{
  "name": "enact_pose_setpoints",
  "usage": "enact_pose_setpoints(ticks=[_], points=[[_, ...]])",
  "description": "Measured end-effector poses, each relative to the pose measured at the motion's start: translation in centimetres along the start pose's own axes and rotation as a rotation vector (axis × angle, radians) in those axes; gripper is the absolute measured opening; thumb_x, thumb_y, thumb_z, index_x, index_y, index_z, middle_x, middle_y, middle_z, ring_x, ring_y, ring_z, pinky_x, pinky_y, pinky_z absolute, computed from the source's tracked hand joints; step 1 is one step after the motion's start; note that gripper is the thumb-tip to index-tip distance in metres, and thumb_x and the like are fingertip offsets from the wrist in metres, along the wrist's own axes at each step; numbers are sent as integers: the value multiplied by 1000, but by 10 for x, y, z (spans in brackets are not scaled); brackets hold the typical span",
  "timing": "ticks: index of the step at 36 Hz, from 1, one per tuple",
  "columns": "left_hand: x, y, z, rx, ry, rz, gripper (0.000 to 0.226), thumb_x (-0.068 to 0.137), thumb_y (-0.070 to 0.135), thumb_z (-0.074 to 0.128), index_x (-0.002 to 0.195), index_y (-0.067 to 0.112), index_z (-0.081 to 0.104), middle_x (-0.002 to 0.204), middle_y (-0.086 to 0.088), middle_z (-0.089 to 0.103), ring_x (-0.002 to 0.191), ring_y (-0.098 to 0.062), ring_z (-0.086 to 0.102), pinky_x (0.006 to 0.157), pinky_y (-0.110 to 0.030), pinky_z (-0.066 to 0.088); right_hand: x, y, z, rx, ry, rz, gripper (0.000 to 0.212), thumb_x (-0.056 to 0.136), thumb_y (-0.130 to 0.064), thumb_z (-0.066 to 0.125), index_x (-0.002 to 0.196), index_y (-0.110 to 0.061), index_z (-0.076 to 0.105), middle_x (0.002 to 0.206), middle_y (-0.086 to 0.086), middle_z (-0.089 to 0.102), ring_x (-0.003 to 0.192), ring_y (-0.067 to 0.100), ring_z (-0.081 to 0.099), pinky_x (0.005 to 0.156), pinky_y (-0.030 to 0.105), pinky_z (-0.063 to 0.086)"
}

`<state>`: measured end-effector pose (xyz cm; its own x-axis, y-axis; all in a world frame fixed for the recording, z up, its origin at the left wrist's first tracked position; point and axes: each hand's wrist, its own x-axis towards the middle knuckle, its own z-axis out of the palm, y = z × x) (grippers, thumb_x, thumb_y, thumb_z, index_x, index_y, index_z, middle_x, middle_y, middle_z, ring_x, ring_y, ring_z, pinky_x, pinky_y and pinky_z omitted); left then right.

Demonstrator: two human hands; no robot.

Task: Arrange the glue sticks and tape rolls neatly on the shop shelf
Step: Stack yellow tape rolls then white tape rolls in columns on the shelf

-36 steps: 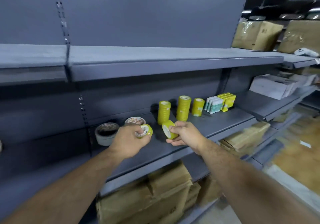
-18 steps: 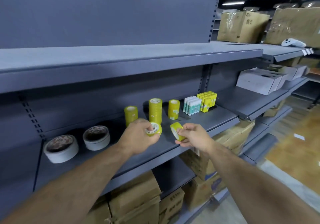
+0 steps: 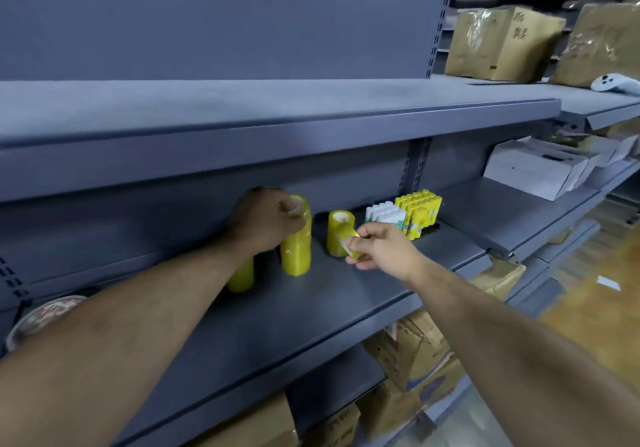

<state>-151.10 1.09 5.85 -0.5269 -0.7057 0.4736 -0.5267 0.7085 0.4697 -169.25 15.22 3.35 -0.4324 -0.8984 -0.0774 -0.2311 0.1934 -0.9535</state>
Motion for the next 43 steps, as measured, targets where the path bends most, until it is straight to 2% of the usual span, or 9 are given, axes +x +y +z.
enact_pose_setpoints(ticks=[8,13,16,23,27,29,31,36,43], points=[[21,4,9,1,2,-189,32,68,41,86,78,16,70,74,6,66,73,-10,60,61,-24,40,51,-2,-20,-11,-107,-84,14,88,-18,76,85,-14,63,86,7,67,92,34,74,88,47,60],[27,11,12,-35,32,-280,20,68,29,85,77,19,72,69,11,63,67,-4,56,58,-16,41,67,-6,-35,-4,-180,-101,18,91,-26,74,89,-11,64,92,10,69,94,29,74,67,31,62],[27,15,15,-17,34,-328,22,67,30,87,77,18,72,75,7,65,73,-7,57,65,-23,43,79,-5,-42,-2,-218,-123,19,90,-22,75,83,-10,61,86,10,67,92,30,75,89,47,59],[25,22,17,-43,84,-396,21,67,29,87,73,17,70,69,10,62,61,0,51,56,-10,38,97,-4,-46,34,-302,-153,22,92,-16,72,74,-14,59,81,7,64,98,37,72,93,47,58],[18,34,15,-444,133,-451,17,75,13,83,67,13,68,67,2,61,70,-10,56,68,-16,47,100,-6,-44,77,-326,-186,15,93,-14,70,83,-9,60,85,11,66,93,33,74,92,49,57],[14,39,14,-797,135,-483,19,79,6,77,65,9,64,69,-7,58,80,-24,59,80,-30,58,102,-9,-41,100,-326,-205,15,93,-14,70,84,-9,59,82,9,67,89,29,75,91,49,57],[13,40,12,-916,135,-494,19,81,2,74,68,4,60,70,-10,55,83,-27,60,83,-37,60,103,-12,-37,87,-325,-222,18,93,-16,71,80,-12,59,79,5,67,91,28,75,90,48,57],[12,27,4,-390,167,-447,13,79,11,79,72,9,68,70,2,62,66,-8,53,66,-20,45,114,-17,-22,-172,-225,-367,18,84,-34,78,77,-23,65,75,-10,68,78,11,66,74,32,53],[10,6,-10,-77,182,-446,14,75,21,81,72,20,68,68,14,60,62,0,51,54,-4,35,115,-32,15,-627,-189,-533,39,83,-45,75,116,-25,71,123,-5,66,110,14,61,82,22,42]])
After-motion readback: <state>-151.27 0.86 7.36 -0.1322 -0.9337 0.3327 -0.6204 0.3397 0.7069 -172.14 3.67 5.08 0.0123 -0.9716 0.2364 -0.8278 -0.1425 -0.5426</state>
